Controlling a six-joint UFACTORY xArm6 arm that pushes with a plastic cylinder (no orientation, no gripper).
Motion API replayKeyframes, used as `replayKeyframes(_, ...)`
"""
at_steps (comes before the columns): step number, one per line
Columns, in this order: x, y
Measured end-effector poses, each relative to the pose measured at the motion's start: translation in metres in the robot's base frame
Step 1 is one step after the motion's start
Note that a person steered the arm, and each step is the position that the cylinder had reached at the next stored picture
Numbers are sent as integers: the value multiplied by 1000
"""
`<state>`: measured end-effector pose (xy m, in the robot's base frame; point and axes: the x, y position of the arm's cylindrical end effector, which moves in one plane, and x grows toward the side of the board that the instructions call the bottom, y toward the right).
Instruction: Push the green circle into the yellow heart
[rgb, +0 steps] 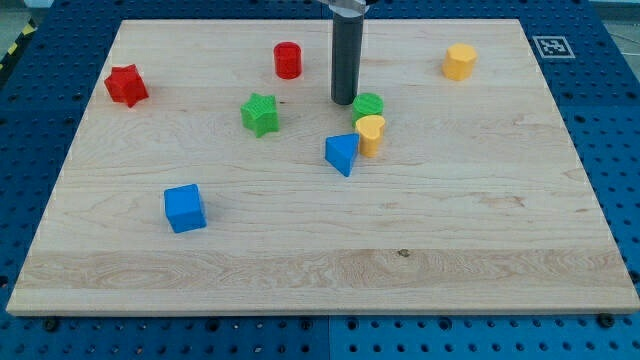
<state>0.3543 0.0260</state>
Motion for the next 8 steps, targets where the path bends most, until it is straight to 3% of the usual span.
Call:
replayKeyframes(4,28,-4)
replayKeyframes(8,24,1)
